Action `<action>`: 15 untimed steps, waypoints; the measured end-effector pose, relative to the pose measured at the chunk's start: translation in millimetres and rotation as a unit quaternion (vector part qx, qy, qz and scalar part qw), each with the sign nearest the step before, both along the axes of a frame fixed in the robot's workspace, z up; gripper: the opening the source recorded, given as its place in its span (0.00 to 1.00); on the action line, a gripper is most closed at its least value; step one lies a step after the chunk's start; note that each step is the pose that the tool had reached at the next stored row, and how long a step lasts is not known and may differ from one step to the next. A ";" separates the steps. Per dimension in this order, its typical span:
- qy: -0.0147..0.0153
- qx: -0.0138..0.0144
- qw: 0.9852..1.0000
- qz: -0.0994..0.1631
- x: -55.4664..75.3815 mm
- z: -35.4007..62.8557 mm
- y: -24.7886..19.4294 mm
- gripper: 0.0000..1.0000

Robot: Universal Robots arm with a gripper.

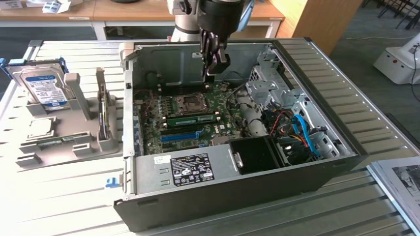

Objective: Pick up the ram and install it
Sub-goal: 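Press down the ram until it locks into place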

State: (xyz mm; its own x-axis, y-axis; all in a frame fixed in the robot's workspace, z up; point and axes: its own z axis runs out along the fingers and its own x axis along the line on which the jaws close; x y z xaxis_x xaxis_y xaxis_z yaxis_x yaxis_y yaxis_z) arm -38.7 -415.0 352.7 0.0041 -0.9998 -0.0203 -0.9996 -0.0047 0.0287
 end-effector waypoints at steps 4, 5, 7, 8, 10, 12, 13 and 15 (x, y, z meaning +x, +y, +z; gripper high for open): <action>0.000 0.000 1.000 0.000 0.0 0.0 0.0 0.18; 0.000 0.000 1.000 0.000 0.0 0.0 0.0 0.11; 0.000 0.000 1.000 0.000 0.0 0.0 0.0 0.10; 0.000 0.000 1.000 0.000 0.0 0.0 0.0 0.10; 0.000 0.000 1.000 0.000 0.0 0.0 0.0 0.10; 0.000 0.000 1.000 0.000 0.0 0.0 0.0 0.10; 0.000 0.000 1.000 0.000 0.0 0.0 0.0 0.10; 0.000 0.000 1.000 0.000 0.0 0.0 0.0 0.10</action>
